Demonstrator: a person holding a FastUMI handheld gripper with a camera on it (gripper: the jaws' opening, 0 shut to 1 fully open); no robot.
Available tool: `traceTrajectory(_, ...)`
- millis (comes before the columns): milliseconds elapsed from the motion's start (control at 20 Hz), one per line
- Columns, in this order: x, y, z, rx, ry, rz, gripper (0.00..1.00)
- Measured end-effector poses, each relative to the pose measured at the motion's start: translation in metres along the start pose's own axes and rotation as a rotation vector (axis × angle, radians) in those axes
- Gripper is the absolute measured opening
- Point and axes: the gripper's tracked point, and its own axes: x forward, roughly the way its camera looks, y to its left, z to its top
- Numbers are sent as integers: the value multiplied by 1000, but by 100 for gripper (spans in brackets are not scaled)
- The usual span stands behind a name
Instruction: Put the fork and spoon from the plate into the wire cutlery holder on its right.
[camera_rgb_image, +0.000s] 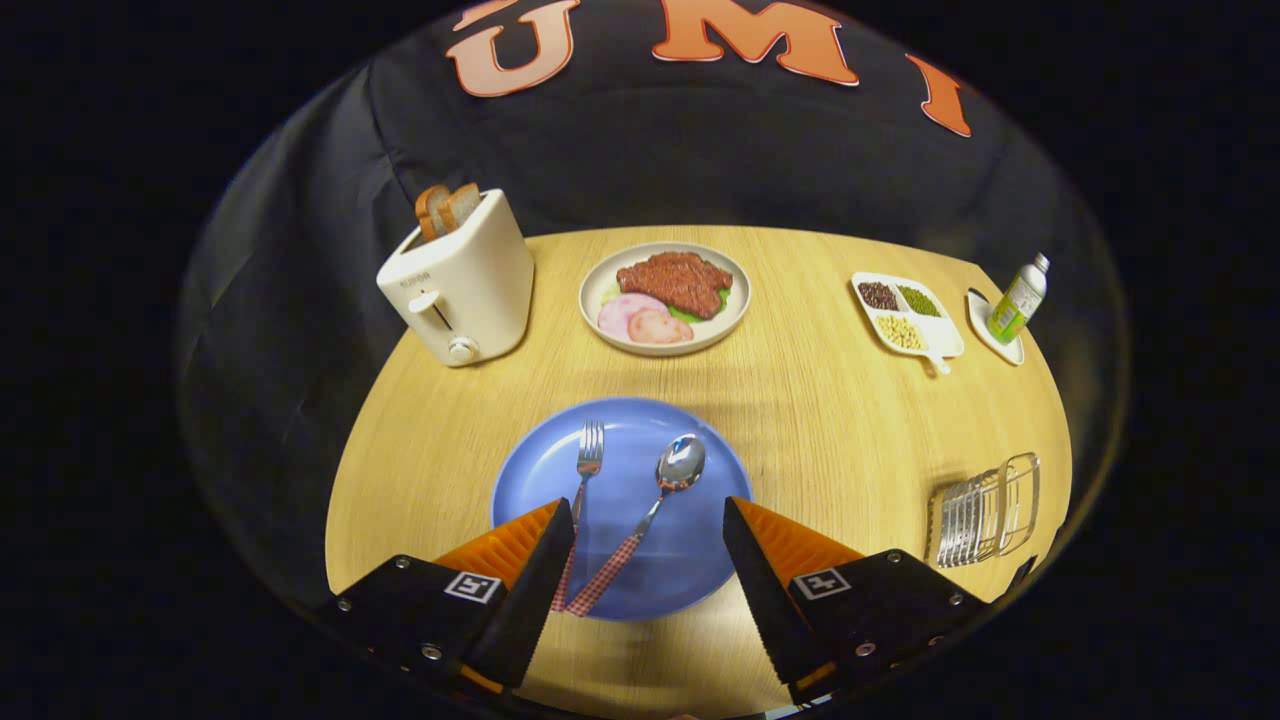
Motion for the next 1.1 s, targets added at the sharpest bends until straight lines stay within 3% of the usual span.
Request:
traceTrajectory(350,26,1,-41,22,96,-37,68)
traceTrajectory(650,32,9,-56,-22,148,-9,51)
traceTrajectory(1100,39,-23,-46,-75,65,-65,15)
